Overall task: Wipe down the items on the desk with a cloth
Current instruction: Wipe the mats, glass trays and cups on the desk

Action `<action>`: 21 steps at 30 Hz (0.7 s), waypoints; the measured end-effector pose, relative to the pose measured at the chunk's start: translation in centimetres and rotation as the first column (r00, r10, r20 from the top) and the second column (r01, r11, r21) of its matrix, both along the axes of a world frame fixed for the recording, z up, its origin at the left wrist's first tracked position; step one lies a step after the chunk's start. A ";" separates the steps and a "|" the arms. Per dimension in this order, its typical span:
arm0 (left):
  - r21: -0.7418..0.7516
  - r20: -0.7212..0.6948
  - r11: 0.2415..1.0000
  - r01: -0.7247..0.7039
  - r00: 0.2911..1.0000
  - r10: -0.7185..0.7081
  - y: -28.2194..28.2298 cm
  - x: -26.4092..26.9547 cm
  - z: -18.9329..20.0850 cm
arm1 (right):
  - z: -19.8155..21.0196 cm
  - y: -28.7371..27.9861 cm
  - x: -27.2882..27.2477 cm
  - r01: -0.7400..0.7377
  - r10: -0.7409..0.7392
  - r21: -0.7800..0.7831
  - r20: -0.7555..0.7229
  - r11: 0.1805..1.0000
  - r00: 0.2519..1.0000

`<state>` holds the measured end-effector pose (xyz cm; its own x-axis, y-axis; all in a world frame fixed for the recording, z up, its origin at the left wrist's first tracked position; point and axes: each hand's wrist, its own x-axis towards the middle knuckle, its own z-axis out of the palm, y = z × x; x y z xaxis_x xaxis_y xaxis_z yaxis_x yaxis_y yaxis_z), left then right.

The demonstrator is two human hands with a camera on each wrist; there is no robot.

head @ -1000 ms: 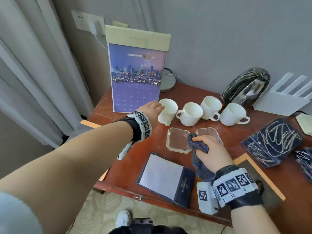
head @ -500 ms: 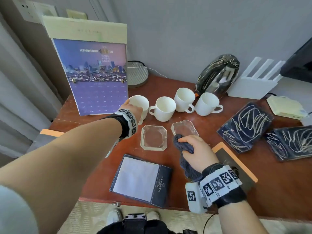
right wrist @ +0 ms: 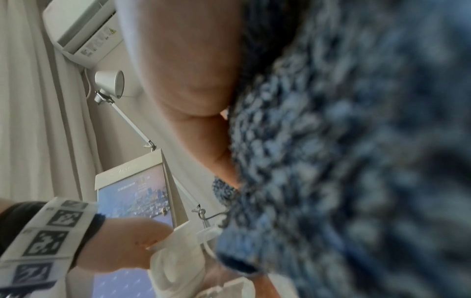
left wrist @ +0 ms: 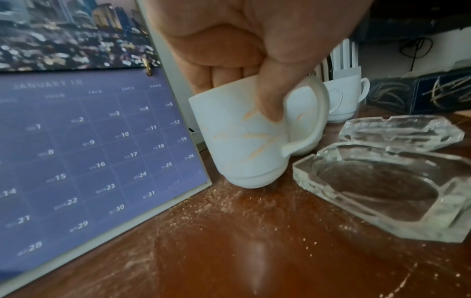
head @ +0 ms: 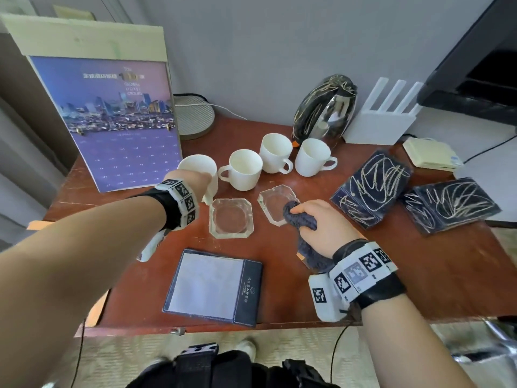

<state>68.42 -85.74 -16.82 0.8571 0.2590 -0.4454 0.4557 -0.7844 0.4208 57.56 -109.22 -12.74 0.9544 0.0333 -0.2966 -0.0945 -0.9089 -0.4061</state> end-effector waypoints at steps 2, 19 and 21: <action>-0.173 0.031 0.971 -0.163 0.985 0.171 0.7 0.2 0.3 | 1.3 -0.1 -0.1 0.024 -0.023 -0.020 0.044 1.000 0.999; -0.108 0.179 0.714 0.691 0.720 -0.670 13.3 -6.2 -0.1 | -0.3 11.5 -6.0 0.105 -0.105 -0.015 0.029 0.994 0.994; -0.268 0.227 0.637 0.723 0.690 -0.687 15.5 -7.0 -1.2 | -0.9 13.5 -6.5 0.071 -0.072 0.015 0.025 0.997 0.997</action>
<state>61.40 -70.21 -18.06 0.7614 -0.5791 -0.2914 -0.2359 -0.6662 0.7075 51.06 -95.76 -13.67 0.9617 -0.0313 -0.2722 -0.1485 -0.8943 -0.4220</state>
